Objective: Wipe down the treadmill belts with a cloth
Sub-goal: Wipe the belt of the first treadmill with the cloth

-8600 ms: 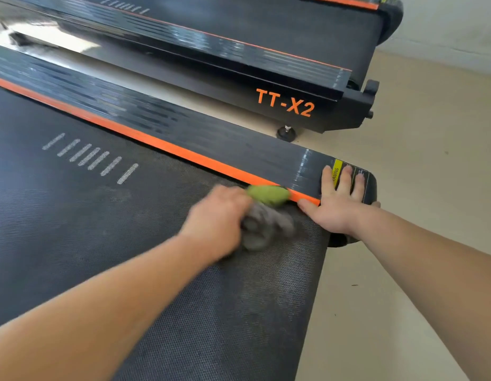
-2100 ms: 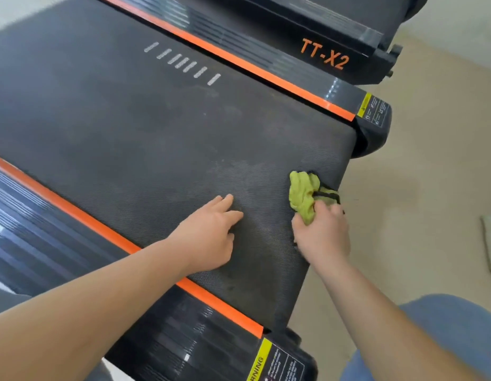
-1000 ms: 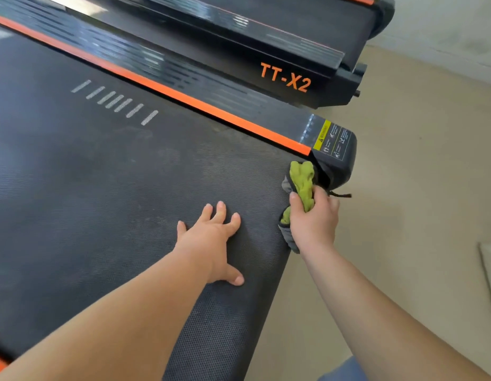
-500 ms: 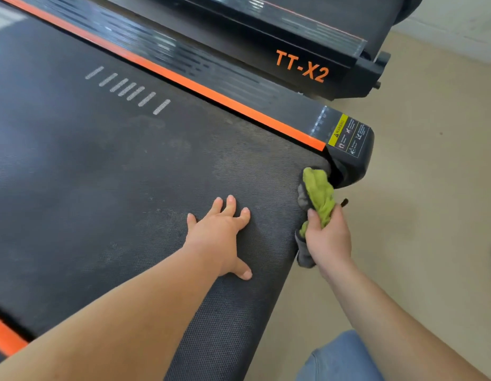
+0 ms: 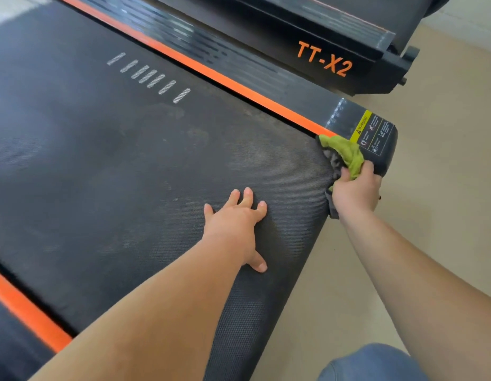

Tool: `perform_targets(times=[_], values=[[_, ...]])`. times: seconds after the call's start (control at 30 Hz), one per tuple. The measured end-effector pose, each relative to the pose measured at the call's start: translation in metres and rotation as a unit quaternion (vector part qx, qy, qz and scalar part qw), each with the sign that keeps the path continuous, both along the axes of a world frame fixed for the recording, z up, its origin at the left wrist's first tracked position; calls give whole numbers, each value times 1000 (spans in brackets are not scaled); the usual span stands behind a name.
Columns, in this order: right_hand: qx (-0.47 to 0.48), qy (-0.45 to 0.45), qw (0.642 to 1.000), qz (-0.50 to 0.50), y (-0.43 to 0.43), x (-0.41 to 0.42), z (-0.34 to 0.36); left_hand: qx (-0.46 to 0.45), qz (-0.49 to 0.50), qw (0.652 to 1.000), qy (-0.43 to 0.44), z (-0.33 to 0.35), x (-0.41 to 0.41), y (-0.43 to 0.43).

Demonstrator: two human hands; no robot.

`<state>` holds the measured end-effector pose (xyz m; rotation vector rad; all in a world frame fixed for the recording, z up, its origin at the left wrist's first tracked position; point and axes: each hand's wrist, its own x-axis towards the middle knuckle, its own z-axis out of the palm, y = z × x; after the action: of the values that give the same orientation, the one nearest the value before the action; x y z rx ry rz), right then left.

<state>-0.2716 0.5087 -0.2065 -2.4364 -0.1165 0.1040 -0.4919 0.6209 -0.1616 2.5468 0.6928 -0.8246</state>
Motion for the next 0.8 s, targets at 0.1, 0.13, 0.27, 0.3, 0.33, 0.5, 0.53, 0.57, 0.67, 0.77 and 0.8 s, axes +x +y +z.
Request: perform_targets(times=[0.1, 0.13, 0.27, 0.3, 0.33, 0.5, 0.53, 0.57, 0.67, 0.77, 0.8], values=[[22, 33, 999, 18, -20, -37, -3, 9, -2, 1000, 5, -1, 2, 0], [31, 50, 998, 24, -29, -56, -5, 12, -3, 1000, 6, -1, 2, 0], [39, 122, 991, 41, -65, -149, -5, 19, -9, 1000, 3, 2, 0, -1], [43, 155, 986, 53, -74, -170, -1, 20, -9, 1000, 2, 2, 1, -1], [53, 190, 978, 61, -82, -186, 4, 22, -11, 1000, -1, 4, 0, -1], [121, 176, 977, -6, -84, -140, 32, 48, 6, 997, -53, 11, -21, -13], [119, 136, 983, -27, -79, -118, 37, 85, 1, 993, -76, 10, -33, -21], [99, 106, 989, -26, -73, -102, 39, 122, -14, 987, -102, 9, -48, -31], [36, 110, 993, 36, -58, -117, 21, 118, -21, 981, -151, 4, -93, -55], [17, 117, 992, 45, -58, -161, 0, 57, -11, 993, -102, 1, -122, -52], [12, 118, 992, 43, -61, -167, -2, 45, -33, 995, -77, -1, -126, -50]])
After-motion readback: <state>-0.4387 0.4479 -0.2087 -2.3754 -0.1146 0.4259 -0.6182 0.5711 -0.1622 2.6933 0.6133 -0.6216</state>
